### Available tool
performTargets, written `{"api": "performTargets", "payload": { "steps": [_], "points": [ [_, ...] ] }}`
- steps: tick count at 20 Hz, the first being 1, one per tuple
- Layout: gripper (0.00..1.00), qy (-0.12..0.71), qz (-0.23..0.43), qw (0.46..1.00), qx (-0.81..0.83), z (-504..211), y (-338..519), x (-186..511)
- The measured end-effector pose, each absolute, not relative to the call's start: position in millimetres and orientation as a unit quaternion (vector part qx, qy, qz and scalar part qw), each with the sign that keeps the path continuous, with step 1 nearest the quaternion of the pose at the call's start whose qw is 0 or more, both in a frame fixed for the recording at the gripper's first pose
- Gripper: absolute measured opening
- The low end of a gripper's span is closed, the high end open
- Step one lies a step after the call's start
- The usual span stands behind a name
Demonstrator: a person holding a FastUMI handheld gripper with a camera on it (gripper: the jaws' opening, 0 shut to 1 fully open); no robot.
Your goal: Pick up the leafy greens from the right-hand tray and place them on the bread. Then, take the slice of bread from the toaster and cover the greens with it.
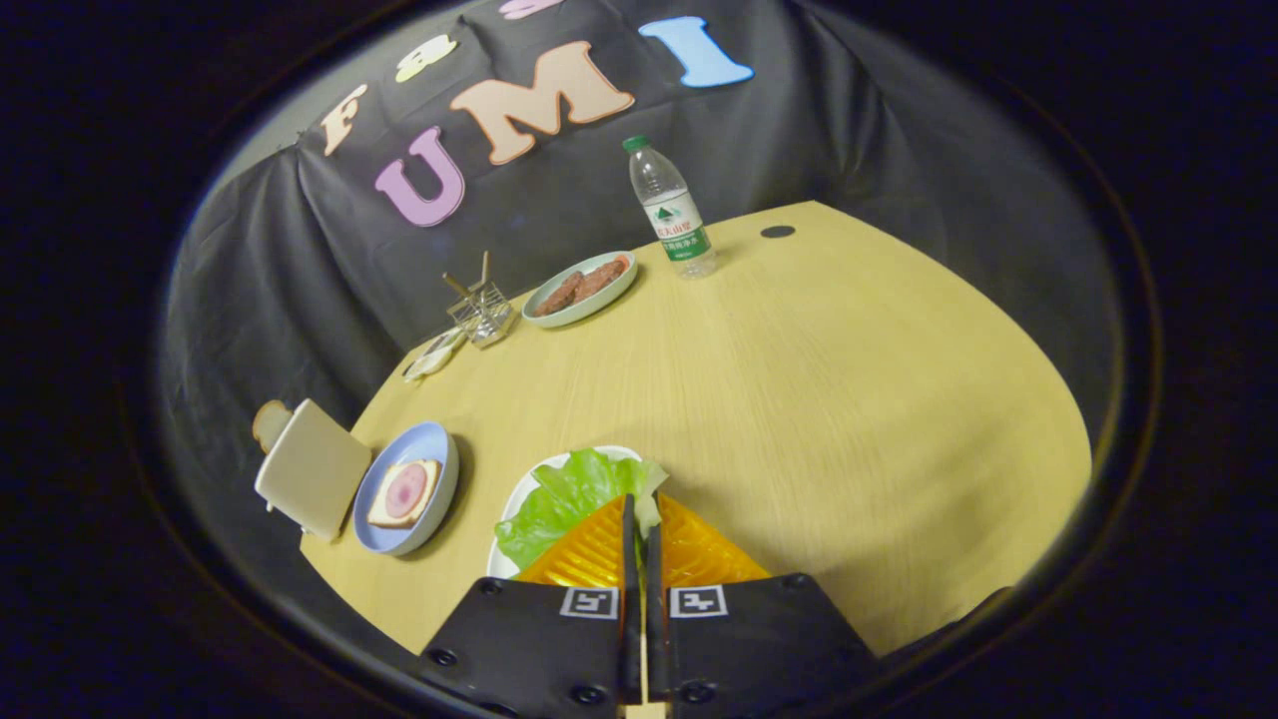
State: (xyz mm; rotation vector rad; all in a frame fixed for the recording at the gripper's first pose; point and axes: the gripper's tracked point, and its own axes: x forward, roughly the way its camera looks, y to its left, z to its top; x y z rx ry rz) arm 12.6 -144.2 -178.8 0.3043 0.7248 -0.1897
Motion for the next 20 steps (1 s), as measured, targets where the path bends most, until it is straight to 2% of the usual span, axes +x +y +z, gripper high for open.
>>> {"api": "performTargets", "payload": {
  "steps": [14,20],
  "points": [
    [0.05,0.364,-0.156,0.918,-0.030,-177.2,-169.9,7.1],
    [0.05,0.354,-0.149,0.922,-0.057,-160.3,-153.9,7.5]
  ]
}}
